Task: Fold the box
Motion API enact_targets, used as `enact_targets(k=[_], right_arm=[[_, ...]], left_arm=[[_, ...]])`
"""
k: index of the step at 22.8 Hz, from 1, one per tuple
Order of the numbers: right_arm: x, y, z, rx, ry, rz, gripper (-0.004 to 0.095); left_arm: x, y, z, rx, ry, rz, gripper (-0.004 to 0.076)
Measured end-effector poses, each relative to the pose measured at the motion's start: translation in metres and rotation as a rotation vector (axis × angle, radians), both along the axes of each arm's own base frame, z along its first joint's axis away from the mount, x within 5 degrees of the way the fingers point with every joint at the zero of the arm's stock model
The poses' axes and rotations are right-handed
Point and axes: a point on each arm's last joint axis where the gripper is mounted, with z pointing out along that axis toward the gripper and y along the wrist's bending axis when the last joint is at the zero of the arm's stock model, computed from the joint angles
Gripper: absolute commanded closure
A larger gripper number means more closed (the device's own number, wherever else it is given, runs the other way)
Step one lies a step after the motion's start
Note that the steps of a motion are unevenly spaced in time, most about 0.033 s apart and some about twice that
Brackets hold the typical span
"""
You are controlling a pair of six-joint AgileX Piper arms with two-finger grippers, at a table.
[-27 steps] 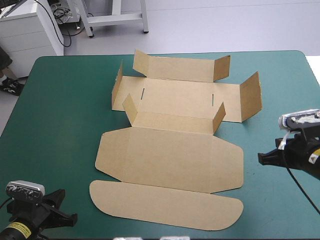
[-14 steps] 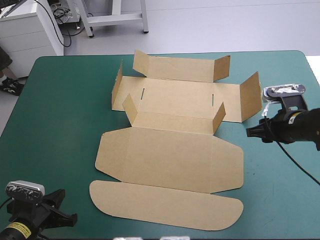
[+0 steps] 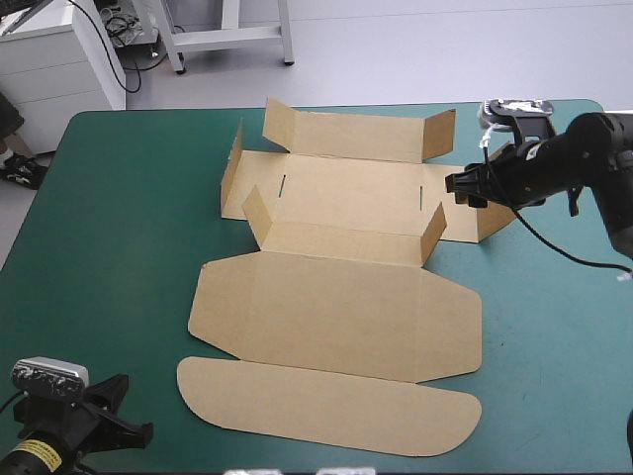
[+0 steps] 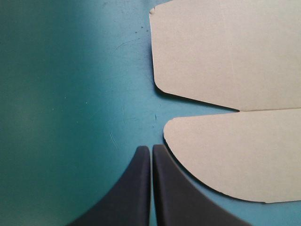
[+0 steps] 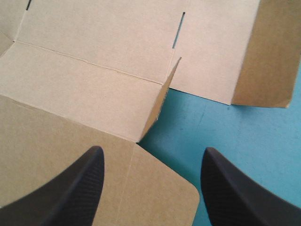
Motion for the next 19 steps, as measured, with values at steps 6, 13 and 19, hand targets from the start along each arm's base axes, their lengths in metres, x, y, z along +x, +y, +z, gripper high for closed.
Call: enact_targets(k=[6, 13, 19], right_arm=[[0.043, 0.009, -0.041, 0.025, 0.133, 0.004, 0.0342], [0.091, 0.020, -0.113, 0.068, 0.342, -0.031, 0.0342], [0.119, 0.027, -0.130, 0.121, 0.363, -0.038, 0.0389]], left_arm=[[0.000, 0.000, 0.000, -0.005, 0.001, 0.004, 0.0731], [0.000, 0.000, 0.000, -0.007, 0.002, 0.005, 0.0731], [0.000, 0.000, 0.000, -0.008, 0.002, 0.006, 0.0731]])
